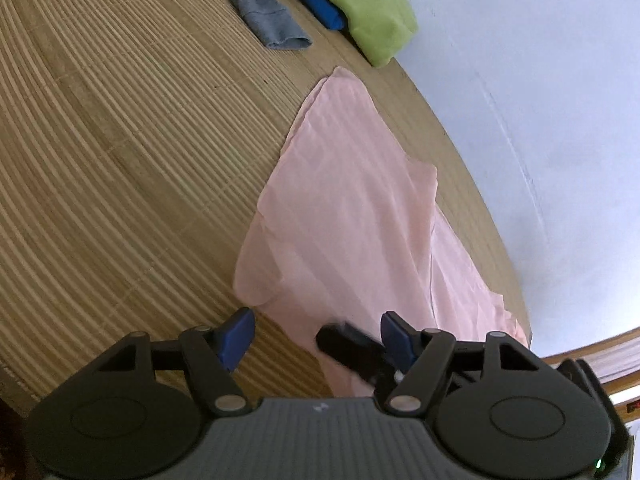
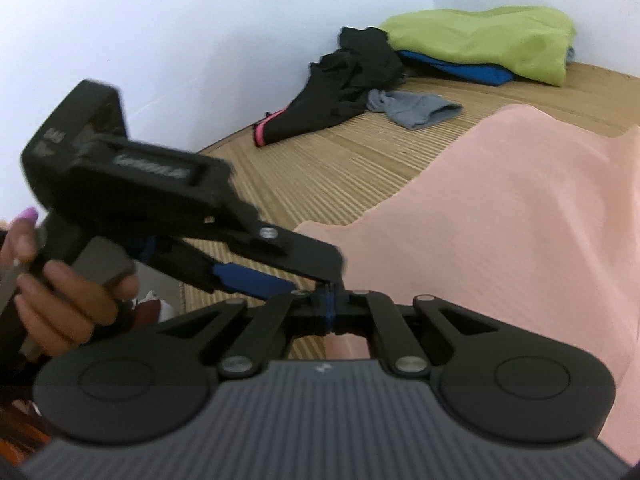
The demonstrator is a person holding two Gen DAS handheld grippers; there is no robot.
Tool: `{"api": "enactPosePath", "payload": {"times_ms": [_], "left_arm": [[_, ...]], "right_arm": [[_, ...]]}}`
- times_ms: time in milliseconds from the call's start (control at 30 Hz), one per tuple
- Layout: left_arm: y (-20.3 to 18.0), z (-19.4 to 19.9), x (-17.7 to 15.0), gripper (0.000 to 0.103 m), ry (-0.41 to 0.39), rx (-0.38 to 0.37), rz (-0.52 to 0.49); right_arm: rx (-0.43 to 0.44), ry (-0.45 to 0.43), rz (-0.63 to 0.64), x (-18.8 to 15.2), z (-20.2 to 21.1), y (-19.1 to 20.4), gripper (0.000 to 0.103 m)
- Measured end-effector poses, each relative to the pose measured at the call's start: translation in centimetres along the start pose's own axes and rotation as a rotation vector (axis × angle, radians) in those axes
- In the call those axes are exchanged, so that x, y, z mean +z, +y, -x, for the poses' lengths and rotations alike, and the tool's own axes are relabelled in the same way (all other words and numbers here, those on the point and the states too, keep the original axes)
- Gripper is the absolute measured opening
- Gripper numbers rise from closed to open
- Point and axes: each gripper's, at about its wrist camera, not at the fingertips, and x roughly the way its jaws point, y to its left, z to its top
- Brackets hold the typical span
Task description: Fold clothes
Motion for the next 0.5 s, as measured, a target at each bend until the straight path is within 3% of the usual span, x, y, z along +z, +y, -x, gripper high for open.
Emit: {"api": "enactPosePath", "payload": {"times_ms": [100,133,167,233,300,333,367,500], "left_arm": [[-0.1,-0.3,0.1,0.060,-0.013,-0.004,0.013],[-0.1,-0.6,0.1,0.042,-0.011,-0.003,0.020],[0.1,-0.9,0.1,0.016,-0.001,-0.006,0.037],[0.3,-1.4,-0.1,0.003,0.006,0.011,0.062],[-0.2,-1.5,-0.2,0.001,-0.007,0.065,0.041],[-0.6,-1.5,-0.3,0.000,-0.017,0.098,0.015],[-1.0,-1.3,-0.3,0.000,-0.027,0.116,-0.016],[-2.5,-1.0,-0.3,0.000,-0.035,0.159,-0.132]], "right_arm": [[0.023,0.005,0.035,-0.2,0.1,0.3,0.003],[0.028,0.008,0.043,-0.3,0.1,0.4,0.003],[0.033,0.011,0.051,-0.4,0.2,0.4,0.005],[0.020,0.046,0.056,-0.3,0.3,0.3,0.007],[0.002,0.085,0.059,-0.2,0.4,0.2,0.016],[-0.013,0.102,0.072,-0.1,0.9,0.1,0.033],[-0.030,0.118,0.091,0.1,1.4,-0.1,0.042],[-0.007,0.138,0.099,2.5,4.4,-3.3,0.054]]}}
